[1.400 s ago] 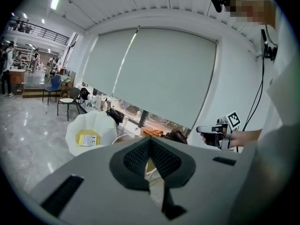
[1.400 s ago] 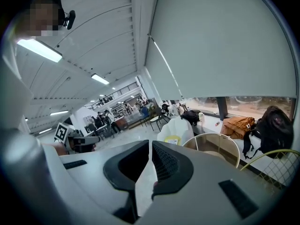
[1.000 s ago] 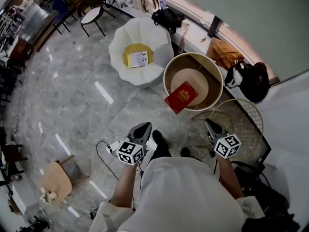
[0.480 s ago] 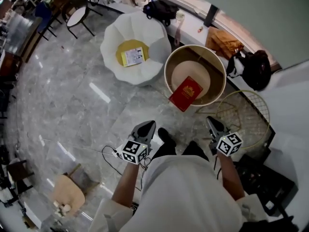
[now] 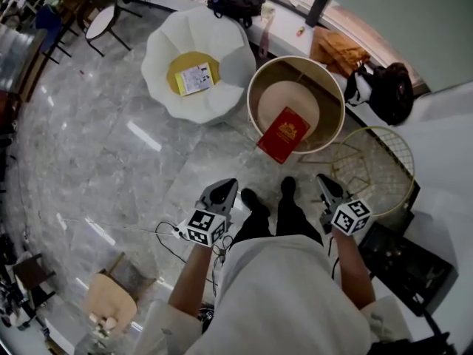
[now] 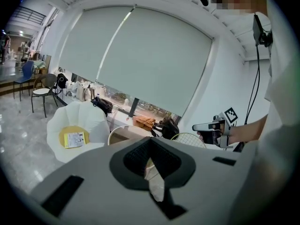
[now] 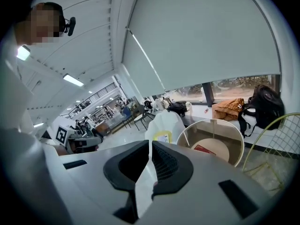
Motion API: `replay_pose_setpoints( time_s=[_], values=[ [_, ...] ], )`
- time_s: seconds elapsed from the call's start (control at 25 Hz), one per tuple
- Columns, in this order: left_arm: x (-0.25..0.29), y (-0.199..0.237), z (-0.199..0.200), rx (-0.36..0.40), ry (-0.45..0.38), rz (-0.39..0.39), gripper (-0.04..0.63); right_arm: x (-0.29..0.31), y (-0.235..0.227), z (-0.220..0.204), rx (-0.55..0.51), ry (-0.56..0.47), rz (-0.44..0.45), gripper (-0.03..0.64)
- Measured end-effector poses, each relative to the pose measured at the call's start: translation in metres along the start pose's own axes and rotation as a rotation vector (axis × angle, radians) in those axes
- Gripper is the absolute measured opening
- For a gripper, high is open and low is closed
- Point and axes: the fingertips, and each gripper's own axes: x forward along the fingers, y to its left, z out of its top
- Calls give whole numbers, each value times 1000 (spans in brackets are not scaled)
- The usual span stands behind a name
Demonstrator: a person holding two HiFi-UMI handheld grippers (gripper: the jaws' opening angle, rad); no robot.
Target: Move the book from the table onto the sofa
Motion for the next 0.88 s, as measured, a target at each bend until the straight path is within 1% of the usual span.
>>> replay_pose_setpoints(
  time_s=[0.28,0.56,0.88],
  values=[
    [28,11,-14,-36,25,6,2,22,-27,-15,48,47,5,43],
    [80,20,-35,-52,59,16,2,59,-72,-43,95,112,26,44],
    [132,32,-56,-77,84,32,3,92,-113,-75,140,190,62,44]
  ],
)
